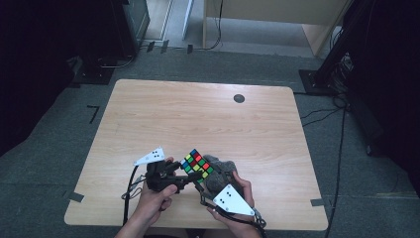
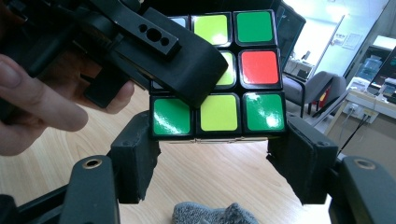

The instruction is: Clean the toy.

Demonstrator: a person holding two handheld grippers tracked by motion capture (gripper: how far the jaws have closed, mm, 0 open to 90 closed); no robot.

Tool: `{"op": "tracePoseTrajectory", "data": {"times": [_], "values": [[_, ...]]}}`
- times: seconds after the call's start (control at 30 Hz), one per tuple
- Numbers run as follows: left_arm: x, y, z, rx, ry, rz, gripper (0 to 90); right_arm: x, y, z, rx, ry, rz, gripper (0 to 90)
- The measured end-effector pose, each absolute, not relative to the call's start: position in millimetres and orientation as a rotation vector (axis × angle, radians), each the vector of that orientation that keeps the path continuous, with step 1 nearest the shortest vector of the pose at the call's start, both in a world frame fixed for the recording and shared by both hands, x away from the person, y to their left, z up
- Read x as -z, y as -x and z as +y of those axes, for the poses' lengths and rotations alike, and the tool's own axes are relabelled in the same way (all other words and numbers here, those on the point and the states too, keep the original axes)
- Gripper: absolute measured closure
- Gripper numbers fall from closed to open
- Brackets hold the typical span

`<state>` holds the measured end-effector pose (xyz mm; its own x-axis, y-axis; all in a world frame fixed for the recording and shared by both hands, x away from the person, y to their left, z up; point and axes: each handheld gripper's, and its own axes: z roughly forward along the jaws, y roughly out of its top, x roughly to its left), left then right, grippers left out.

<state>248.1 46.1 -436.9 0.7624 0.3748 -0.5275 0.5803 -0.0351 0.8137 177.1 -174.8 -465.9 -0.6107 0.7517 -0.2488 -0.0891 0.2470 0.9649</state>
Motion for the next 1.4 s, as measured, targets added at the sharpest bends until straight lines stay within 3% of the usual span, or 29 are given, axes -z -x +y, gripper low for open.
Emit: {"op": "tracePoseTrajectory", "data": {"times": [0.2, 0.4, 0.43, 0.6, 0.73, 0.9, 1.4], "values": [[437, -248, 45, 0.221, -1.662, 0.772, 33.8, 466, -179, -175, -1.47, -0.601, 1.781, 30.5], [438, -249, 44, 0.238, -1.66, 0.743, 32.7, 465, -177, -174, -1.436, -0.583, 1.788, 34.6], [437, -249, 45, 0.234, -1.668, 0.725, 25.5, 463, -176, -176, -1.418, -0.586, 1.799, 34.6], [427, -251, 57, 0.137, -1.666, 0.74, 17.0, 464, -183, -190, -1.373, -0.664, 1.815, 34.7], [427, -250, 68, -0.021, -1.696, 0.721, 13.5, 462, -194, -213, -1.405, -0.784, 1.836, 34.7], [447, -243, 48, -0.466, -1.966, 0.69, 9.8, 450, -196, -226, -1.562, -0.924, 1.88, 34.6], [457, -212, 24, -0.761, -2.024, 0.344, 14.9, 440, -191, -204, -1.62, -1.168, 2.016, 34.5]]}}
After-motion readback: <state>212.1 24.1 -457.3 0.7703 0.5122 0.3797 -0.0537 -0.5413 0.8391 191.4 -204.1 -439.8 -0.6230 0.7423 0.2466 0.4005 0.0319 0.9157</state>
